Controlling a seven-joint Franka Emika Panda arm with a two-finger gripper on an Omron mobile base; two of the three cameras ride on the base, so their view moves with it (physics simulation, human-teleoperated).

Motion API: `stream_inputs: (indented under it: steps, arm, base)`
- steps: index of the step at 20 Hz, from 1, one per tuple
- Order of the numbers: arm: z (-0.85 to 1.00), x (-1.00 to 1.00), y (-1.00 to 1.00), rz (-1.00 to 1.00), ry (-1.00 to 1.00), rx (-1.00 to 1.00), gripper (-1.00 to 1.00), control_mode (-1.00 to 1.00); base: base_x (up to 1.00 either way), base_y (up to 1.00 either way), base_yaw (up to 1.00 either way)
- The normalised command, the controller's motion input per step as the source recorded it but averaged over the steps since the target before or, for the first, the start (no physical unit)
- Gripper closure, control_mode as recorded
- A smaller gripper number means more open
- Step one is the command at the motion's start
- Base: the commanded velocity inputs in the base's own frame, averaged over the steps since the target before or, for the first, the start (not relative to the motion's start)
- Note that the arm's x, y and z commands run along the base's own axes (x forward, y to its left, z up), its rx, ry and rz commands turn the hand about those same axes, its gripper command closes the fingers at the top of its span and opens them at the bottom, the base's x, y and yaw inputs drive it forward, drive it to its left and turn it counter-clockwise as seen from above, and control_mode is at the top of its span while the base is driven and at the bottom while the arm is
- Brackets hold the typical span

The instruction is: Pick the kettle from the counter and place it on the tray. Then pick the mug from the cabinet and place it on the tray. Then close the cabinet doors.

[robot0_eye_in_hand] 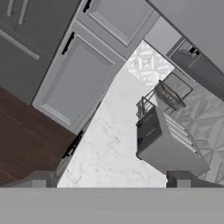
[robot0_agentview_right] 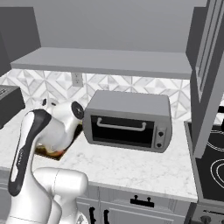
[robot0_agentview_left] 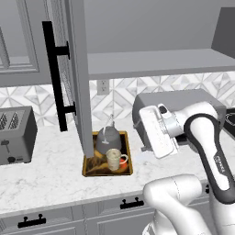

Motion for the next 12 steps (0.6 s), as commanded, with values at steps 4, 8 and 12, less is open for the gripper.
stream_inputs:
  steps: [4,8,12]
  arm:
    - [0.44,-0.44,0.04,0.04,-0.16,-0.01,-1.0,-1.0]
    - [0.23,-0.58,0.2,0.0,-0.35,0.0,-1.0,-1.0]
    - [0.45,-0.52,0.12,0.0,-0.07,0.01,-1.0,-1.0]
  base:
    - [0.0,0.0,0.0]
    - [0.0,0.0,0.0]
    - [0.0,0.0,0.0]
